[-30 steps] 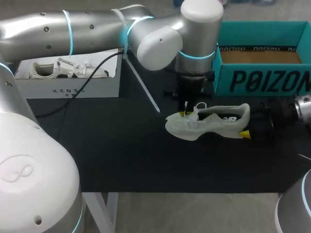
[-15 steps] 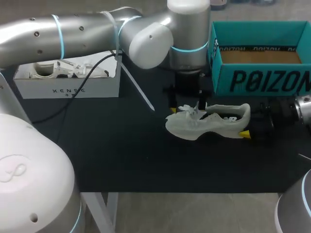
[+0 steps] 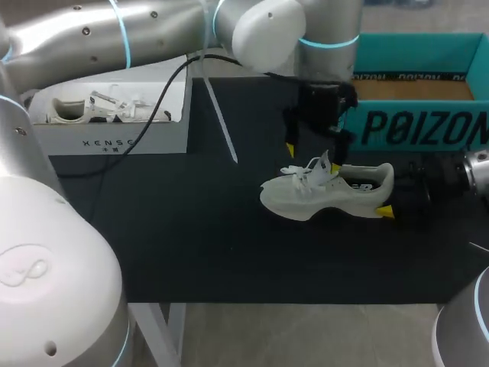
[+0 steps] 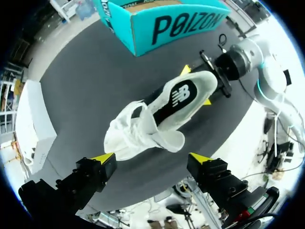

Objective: Take the shoe out of the shoebox, open the shoe tongue, remove and reinsert the insole, then place the shoe into the shoebox

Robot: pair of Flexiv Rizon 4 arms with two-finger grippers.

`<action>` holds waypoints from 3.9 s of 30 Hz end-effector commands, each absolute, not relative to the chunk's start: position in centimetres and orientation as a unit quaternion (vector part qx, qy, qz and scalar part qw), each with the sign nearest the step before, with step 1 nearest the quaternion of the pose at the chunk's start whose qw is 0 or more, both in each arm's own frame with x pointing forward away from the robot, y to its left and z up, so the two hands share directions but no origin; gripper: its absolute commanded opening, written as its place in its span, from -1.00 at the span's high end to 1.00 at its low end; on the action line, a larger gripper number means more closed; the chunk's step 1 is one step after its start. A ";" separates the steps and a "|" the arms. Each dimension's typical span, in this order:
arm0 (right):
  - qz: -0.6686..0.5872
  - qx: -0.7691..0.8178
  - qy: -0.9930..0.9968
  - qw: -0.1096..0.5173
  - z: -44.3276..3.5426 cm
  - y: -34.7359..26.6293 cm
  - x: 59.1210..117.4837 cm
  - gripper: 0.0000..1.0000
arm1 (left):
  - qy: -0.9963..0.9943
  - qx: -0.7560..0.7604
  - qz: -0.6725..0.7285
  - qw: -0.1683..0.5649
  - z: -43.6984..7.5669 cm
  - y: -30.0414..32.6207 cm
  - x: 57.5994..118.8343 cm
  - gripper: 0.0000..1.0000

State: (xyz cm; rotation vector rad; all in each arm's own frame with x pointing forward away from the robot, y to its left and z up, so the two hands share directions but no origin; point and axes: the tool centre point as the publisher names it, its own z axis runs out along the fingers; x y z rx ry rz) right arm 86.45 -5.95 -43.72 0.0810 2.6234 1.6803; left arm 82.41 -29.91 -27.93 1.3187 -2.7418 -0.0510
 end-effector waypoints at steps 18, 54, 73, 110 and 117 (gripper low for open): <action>0.538 0.027 0.842 0.013 -44.2 -5.8 86.5 1.00 | -0.960 -0.239 -0.138 -0.038 -26.3 -29.9 78.5 -1.00; 0.538 0.027 0.842 0.013 -44.2 -5.8 86.5 1.00 | -0.965 -0.231 -0.086 -0.091 -29.2 -35.1 81.7 1.00; 0.538 0.027 0.842 0.013 -44.2 -5.8 86.5 1.00 | -0.969 -0.203 -0.095 -0.099 -31.9 -37.7 85.2 1.00; 0.538 0.027 0.842 0.013 -44.2 -5.8 86.5 1.00 | -0.982 -0.165 -0.089 -0.031 -38.1 -36.7 84.2 1.00; 0.538 0.027 0.842 0.013 -44.2 -5.8 86.5 1.00 | -0.982 -0.165 -0.085 -0.025 -38.4 -37.1 84.4 0.82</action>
